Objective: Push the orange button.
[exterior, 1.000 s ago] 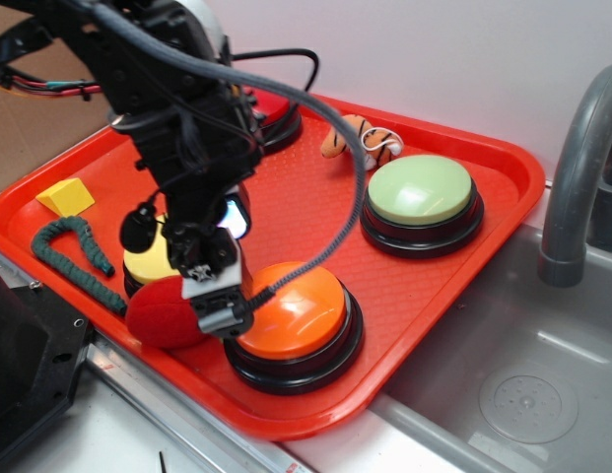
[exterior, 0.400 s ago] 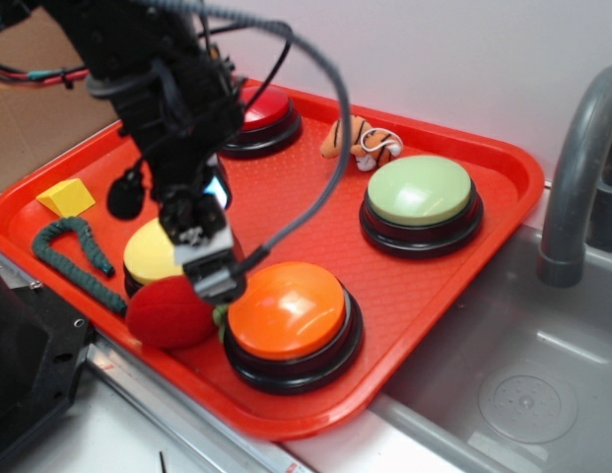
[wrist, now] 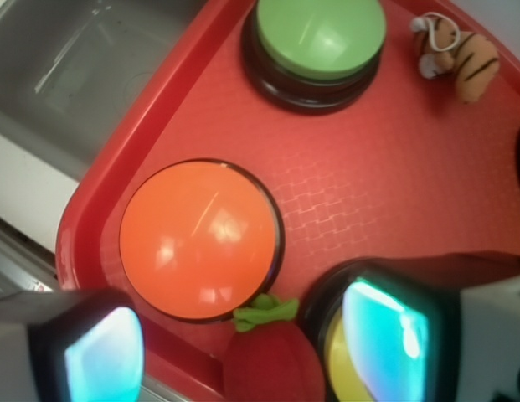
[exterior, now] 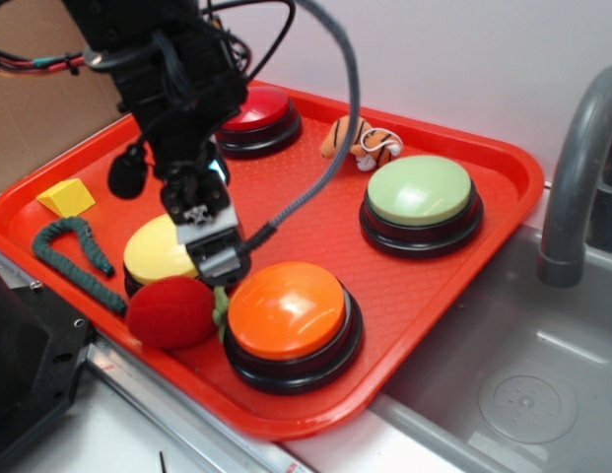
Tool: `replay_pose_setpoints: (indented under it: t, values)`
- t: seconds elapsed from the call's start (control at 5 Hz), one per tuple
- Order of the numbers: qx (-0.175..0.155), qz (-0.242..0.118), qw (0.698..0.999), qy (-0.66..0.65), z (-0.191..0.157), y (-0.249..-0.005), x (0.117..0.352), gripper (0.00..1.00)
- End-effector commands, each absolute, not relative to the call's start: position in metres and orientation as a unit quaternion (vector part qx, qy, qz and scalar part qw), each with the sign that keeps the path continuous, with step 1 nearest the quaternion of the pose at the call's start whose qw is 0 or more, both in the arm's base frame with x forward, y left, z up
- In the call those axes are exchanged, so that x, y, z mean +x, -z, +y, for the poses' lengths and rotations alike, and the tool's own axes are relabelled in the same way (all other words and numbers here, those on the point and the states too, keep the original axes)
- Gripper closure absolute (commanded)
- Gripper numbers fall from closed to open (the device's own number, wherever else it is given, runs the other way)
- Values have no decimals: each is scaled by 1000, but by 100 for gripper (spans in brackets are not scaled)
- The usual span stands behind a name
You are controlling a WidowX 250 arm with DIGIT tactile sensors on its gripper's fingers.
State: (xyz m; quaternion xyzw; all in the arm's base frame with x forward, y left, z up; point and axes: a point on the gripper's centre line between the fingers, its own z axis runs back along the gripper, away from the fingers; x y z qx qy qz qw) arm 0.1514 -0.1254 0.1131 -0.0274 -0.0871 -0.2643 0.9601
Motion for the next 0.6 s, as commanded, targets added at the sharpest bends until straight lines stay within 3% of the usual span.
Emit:
replay_pose_setpoints:
  t: [0.0,0.4]
  values:
    - [-44,-125,963,237,-127,-142,150,0]
    - [-31,-147,965,215,-116,-150,147,0]
